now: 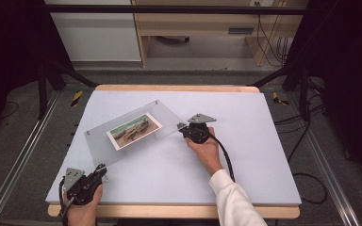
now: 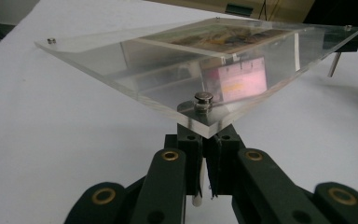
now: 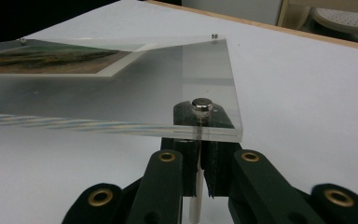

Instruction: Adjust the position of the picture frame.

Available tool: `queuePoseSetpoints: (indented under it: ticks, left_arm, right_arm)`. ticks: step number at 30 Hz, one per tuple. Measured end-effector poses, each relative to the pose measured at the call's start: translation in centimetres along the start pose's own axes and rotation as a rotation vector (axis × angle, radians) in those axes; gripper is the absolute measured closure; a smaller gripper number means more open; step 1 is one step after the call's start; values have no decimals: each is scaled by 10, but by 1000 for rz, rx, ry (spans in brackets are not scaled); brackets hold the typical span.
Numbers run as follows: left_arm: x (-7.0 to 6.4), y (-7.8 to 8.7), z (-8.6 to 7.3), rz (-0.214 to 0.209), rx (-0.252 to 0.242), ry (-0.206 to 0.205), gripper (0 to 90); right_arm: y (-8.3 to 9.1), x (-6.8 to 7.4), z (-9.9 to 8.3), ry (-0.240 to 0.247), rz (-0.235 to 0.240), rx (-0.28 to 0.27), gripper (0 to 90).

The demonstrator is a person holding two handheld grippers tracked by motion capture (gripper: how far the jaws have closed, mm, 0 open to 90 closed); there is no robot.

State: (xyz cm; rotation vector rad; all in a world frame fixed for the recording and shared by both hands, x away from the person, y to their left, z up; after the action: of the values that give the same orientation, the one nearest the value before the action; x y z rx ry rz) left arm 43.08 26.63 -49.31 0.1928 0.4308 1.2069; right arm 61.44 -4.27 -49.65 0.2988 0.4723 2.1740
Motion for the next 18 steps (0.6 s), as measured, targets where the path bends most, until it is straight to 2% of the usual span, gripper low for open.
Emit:
queuePoseSetpoints:
  ticks: [3,10,18]
  left_arm:
    - [0,2,4,17,-12,-22,848]
    - [2,8,13,24,-46,-28,847]
    - [1,15,23,34,-90,-51,840]
  right_arm:
    - [2,1,4,8,-5,-14,853]
    - [9,5,12,31,3,-34,854]
    - [19,10,23,36,4,-56,854]
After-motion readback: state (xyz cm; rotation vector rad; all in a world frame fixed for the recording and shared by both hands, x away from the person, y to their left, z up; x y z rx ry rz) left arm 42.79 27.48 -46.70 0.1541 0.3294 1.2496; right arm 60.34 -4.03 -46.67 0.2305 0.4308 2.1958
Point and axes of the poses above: each handheld gripper's, and its own axes: y roughly backward along the jaws, z roughly out of its top, x roughly to its left, the point moved 6 cm from there along -y, roughly forward along the jaws, and after that the axes turned 5 degrees about -z, right-handed, at the moved point
